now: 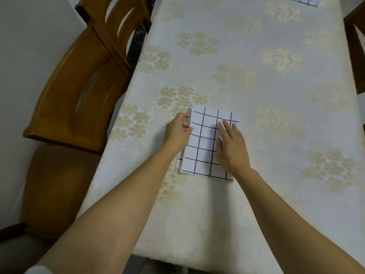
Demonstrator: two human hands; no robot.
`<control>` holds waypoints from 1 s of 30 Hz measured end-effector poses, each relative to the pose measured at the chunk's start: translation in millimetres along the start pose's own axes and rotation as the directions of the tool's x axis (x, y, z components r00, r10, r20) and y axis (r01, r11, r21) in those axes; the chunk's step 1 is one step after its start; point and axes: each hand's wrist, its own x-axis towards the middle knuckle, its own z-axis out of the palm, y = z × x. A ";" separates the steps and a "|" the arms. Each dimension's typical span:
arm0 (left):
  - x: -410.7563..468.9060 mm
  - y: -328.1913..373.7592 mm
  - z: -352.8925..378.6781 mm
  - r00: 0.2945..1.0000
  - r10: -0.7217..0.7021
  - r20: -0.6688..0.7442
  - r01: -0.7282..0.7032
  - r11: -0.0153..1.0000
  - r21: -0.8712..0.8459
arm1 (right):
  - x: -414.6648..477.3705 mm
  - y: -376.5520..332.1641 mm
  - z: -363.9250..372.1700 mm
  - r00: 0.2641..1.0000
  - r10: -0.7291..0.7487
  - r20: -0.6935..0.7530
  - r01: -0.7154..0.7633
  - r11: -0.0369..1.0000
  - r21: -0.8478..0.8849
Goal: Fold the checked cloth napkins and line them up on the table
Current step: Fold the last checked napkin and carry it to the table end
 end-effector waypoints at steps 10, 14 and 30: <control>0.2 -11.4 5.3 0.991 0.049 -0.123 -0.049 0.999 0.006 | 4.4 12.7 21.2 0.989 0.069 0.128 -0.056 0.993 -0.105; -2.4 -22.4 5.0 0.994 0.088 -0.069 -0.091 0.995 -0.050 | 5.0 10.5 29.4 0.990 0.064 0.124 -0.045 0.987 -0.153; -42.5 -5.8 92.8 0.796 0.369 0.480 -0.605 0.462 0.648 | 27.1 56.2 -4.0 0.996 0.020 0.090 -0.016 0.999 -0.042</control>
